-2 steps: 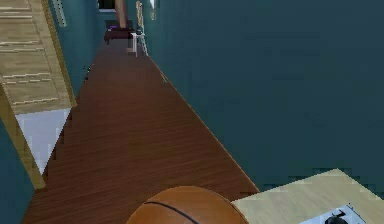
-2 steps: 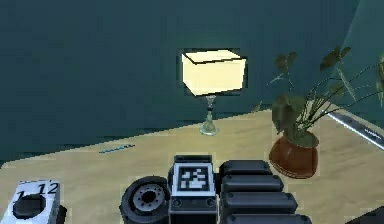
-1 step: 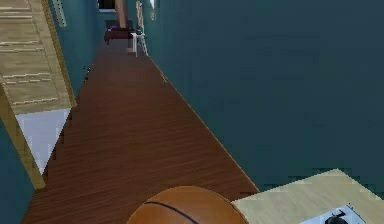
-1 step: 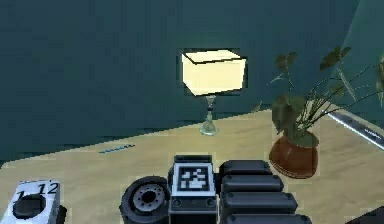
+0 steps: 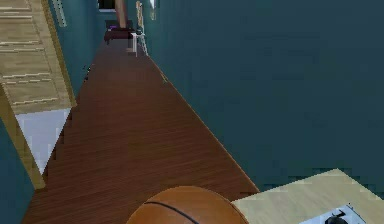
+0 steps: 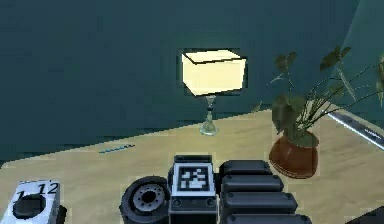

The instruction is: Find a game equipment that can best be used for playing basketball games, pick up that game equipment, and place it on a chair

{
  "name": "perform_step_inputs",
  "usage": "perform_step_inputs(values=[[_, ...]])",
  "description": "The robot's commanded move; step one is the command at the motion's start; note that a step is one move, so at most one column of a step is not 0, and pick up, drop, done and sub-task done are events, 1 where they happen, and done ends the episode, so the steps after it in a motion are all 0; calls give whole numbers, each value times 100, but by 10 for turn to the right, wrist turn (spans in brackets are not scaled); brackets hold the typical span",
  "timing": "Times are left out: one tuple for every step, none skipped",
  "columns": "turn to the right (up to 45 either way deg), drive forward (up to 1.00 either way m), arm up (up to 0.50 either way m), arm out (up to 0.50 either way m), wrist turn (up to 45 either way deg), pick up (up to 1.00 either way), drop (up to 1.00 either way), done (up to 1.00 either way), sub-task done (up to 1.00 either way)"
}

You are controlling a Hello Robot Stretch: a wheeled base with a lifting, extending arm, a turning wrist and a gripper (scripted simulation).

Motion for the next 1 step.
perform_step_inputs(values=[[450, 0, 0, 0, 0, 0, 0, 0, 0]])
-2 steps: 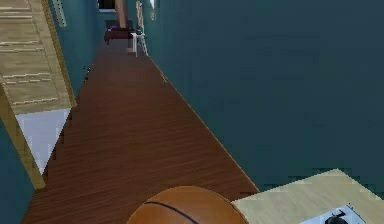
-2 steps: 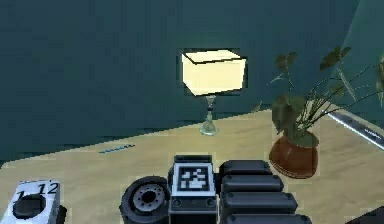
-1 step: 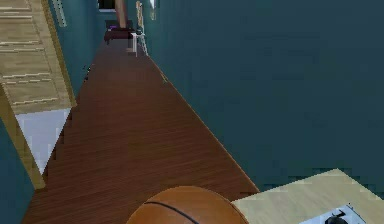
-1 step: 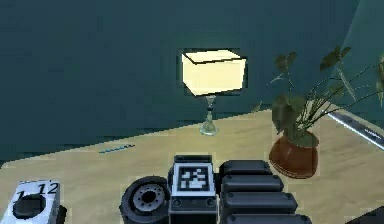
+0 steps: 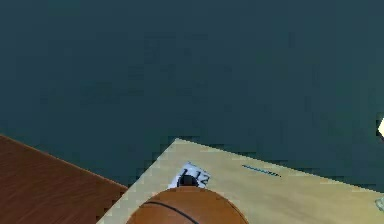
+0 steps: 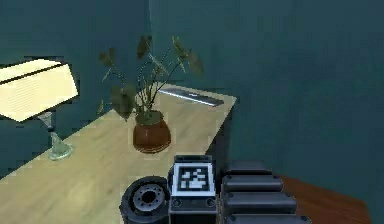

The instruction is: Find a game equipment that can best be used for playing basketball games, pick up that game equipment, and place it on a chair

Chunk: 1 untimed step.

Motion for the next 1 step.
perform_step_inputs(values=[[-450, 0, 0, 0, 0, 0, 0, 0, 0]])
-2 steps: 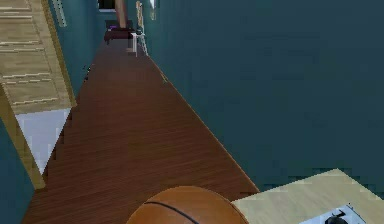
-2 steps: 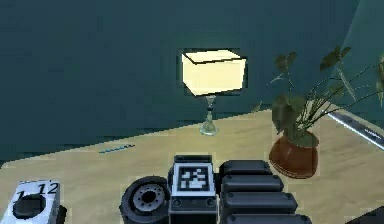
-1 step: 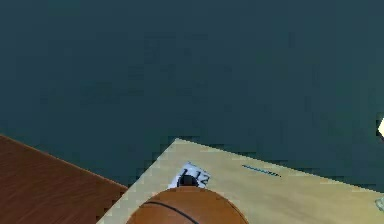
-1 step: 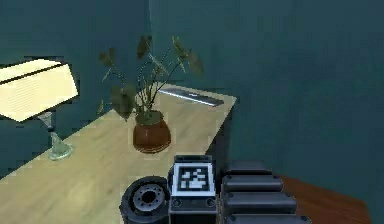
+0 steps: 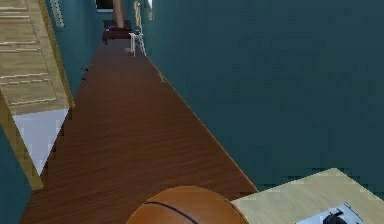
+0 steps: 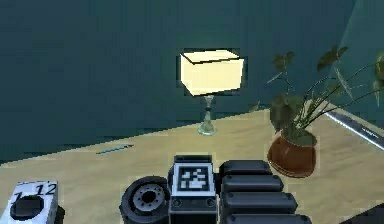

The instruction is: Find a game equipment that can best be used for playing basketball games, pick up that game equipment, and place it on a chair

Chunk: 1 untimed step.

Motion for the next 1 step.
perform_step_inputs(values=[[-450, 0, 0, 0, 0, 0, 0, 0, 0]])
